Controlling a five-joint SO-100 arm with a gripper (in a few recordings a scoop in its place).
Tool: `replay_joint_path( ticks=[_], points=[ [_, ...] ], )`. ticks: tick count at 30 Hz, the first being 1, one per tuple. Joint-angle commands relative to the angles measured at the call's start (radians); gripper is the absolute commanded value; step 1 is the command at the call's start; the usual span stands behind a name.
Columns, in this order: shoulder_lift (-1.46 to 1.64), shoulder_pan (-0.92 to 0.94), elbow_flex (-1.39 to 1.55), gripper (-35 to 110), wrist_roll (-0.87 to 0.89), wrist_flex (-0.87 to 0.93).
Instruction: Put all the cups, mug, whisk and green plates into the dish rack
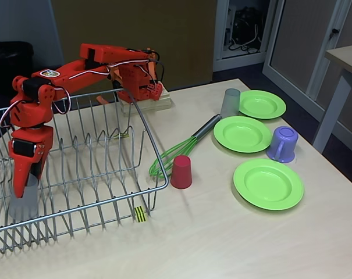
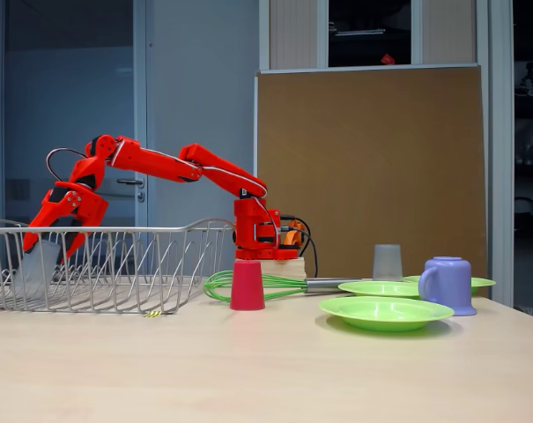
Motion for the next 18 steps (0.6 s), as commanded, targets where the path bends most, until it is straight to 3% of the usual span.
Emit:
replay_joint_path(
  ticks=[1,18],
  points=[
    [0.026,0.005,-0.017,29,-0.018,0.011],
    [0.029,0.008,-0.041,34,-0.023,0.025]
  ],
)
